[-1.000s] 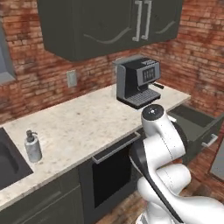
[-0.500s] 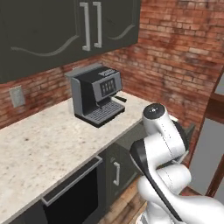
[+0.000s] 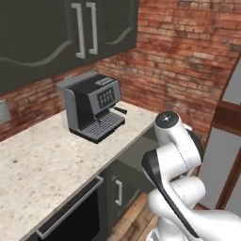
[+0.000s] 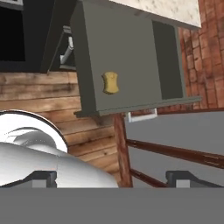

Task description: Restock the sink supplies by placing the sponge and soap dispenser on the counter and next to the sink. Make sure the soap dispenser is upright.

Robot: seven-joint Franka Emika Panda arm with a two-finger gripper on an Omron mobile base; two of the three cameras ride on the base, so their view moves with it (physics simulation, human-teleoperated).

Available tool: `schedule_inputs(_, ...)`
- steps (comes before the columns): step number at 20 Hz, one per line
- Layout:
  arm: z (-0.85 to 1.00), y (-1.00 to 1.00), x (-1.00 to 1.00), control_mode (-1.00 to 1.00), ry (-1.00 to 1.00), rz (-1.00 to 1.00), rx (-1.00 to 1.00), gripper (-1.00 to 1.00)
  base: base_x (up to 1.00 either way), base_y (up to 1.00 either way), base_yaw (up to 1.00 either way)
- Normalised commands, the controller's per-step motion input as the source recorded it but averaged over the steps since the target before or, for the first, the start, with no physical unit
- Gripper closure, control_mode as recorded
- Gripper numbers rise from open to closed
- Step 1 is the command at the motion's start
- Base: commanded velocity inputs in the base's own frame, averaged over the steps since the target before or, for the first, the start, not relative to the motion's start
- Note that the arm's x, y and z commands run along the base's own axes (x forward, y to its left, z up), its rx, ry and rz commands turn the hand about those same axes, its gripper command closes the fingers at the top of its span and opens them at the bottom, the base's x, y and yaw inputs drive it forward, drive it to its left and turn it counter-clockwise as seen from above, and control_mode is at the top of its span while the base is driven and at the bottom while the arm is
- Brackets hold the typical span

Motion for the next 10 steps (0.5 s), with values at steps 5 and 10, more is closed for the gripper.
schedule_inputs(5, 0.0, 0.0, 0.0, 1.0, 0.0, 0.0, 0.0, -1.0, 0.22, 0.42, -0.22)
schedule_inputs(10, 0.0, 0.0, 0.0, 1.0, 0.0, 0.0, 0.0, -1.0, 0.49, 0.39, -0.16)
